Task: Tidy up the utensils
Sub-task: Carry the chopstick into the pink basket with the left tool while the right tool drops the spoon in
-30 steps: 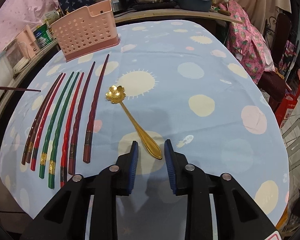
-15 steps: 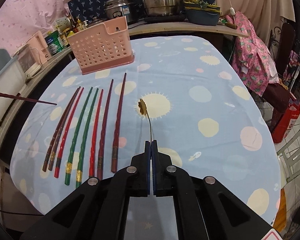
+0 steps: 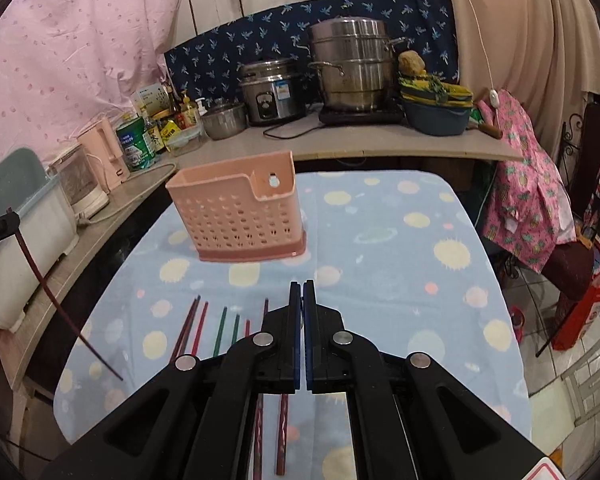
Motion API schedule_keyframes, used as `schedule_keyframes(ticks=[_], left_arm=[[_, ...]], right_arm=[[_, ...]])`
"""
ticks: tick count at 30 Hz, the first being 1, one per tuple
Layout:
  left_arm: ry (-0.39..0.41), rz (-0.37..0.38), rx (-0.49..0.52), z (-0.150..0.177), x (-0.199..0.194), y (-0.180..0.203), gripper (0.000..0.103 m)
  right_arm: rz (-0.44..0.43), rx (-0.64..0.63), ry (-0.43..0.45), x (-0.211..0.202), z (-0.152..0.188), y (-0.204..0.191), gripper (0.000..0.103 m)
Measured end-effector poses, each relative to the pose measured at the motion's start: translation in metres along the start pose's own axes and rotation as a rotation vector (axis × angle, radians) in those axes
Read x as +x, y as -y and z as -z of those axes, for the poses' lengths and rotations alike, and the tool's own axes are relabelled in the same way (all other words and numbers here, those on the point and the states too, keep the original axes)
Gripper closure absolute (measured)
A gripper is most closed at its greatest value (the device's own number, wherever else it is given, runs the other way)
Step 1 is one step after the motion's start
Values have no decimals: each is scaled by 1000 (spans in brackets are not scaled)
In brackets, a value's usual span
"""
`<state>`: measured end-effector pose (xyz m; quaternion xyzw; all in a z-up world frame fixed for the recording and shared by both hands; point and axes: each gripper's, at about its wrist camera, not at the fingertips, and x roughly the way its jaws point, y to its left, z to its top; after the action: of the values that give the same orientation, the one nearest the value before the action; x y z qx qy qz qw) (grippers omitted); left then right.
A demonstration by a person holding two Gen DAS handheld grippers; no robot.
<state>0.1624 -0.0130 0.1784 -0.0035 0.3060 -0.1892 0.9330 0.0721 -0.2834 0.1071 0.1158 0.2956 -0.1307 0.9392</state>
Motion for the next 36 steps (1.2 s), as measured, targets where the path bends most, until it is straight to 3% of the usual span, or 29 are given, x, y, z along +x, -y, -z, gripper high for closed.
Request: schedule_keyframes(ticks=[6, 14, 19, 27, 29, 31, 33, 36], left_arm=[[145, 20, -10, -72, 3, 18, 96], [283, 44, -40, -146, 31, 41, 96], [276, 47, -34, -154, 65, 49, 96], [174, 21, -31, -128, 124, 48, 95], [158, 21, -28, -121, 130, 46, 90], [158, 9, -27, -115, 130, 45, 68], [165, -4, -27, -109, 126, 44, 53], [155, -22, -15, -100, 117, 43, 46]], right_arm=[[6, -37, 84, 29, -68, -15, 101], [-18, -17, 94, 87, -124, -19, 101], [-36, -10, 46, 121, -130, -20, 101], [-49, -12, -2, 150, -122, -21, 100], [-55, -4, 2, 149, -121, -20, 98], [-58, -1, 9, 145, -121, -20, 96], [-61, 3, 18, 139, -121, -20, 92], [-70, 2, 32, 125, -119, -22, 82]])
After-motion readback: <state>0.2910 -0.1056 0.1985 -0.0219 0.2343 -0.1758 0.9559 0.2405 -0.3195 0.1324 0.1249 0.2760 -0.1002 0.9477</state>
